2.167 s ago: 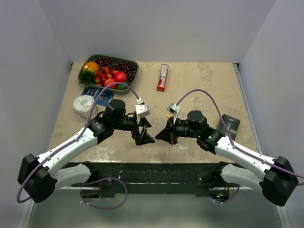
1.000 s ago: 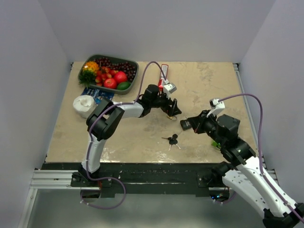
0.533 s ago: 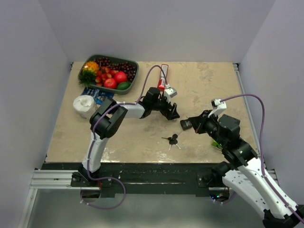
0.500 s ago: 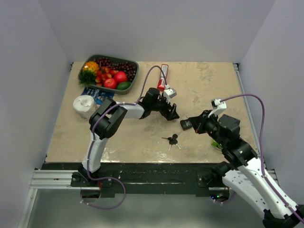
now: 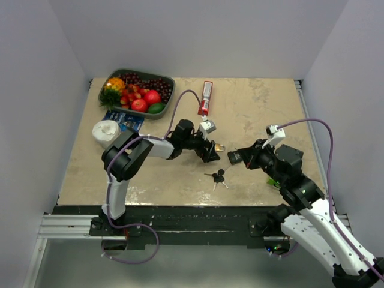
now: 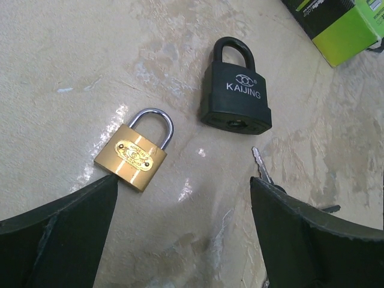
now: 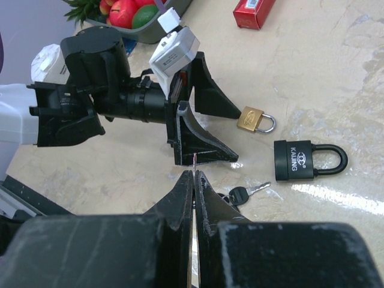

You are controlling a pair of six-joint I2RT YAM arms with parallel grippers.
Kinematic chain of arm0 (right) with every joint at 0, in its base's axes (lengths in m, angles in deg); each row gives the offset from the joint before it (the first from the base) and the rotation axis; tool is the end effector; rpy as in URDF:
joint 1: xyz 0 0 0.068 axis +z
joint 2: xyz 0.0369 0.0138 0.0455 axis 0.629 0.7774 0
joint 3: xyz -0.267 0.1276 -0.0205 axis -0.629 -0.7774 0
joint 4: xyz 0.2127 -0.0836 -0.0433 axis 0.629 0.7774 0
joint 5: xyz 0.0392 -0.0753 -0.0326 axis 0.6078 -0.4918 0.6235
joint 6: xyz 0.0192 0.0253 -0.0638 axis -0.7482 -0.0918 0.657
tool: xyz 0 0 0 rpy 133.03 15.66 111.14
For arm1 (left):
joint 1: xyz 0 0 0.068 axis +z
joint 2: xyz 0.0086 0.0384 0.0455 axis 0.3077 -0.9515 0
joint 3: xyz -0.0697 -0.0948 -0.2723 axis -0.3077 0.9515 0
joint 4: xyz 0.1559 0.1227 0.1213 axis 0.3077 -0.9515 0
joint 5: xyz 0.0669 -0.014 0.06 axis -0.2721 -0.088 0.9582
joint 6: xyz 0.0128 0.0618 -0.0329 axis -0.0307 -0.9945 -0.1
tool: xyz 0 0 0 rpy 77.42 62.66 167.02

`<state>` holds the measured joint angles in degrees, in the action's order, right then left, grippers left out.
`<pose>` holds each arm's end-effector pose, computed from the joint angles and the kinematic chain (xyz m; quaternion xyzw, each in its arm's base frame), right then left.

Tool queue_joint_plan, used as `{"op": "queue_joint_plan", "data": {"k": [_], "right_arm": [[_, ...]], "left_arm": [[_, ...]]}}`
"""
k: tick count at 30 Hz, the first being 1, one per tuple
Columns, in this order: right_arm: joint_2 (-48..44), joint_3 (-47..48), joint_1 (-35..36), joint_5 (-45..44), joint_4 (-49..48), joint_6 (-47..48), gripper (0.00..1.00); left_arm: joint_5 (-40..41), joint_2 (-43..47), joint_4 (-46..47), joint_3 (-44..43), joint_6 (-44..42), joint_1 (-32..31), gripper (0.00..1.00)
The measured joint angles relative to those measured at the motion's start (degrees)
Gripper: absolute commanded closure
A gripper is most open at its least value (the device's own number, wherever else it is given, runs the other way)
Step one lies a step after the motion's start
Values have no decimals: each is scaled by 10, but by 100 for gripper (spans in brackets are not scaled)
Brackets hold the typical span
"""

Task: Unlock with the key

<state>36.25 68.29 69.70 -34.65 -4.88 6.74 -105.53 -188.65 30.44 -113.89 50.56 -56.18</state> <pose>0.0971 0.0556 0.3128 -0.0085 0.7907 0.2895 0.5394 0.3154 -0.2926 0.1643 0.3657 0.7445 -0.4370 0.3479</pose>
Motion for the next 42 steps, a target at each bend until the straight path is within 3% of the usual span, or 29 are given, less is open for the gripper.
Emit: {"op": "queue_joint_plan", "data": {"k": [7, 20, 29, 34, 42], "right_arm": [[-3, -2, 0, 0, 1, -1, 100], [-6, -3, 0, -2, 2, -2, 100], [-11, -3, 0, -2, 5, -2, 100], [-11, -3, 0, -2, 6, -2, 100], [-11, -3, 0, -2, 6, -2, 100]], "left_arm": [[-12, 0, 5, 1, 28, 0, 4], [-52, 9, 111, 67, 119, -9, 5], [69, 99, -5, 34, 51, -12, 4], [127, 84, -87, -37, -23, -12, 4], [129, 18, -171, -100, -96, -13, 4]]}}
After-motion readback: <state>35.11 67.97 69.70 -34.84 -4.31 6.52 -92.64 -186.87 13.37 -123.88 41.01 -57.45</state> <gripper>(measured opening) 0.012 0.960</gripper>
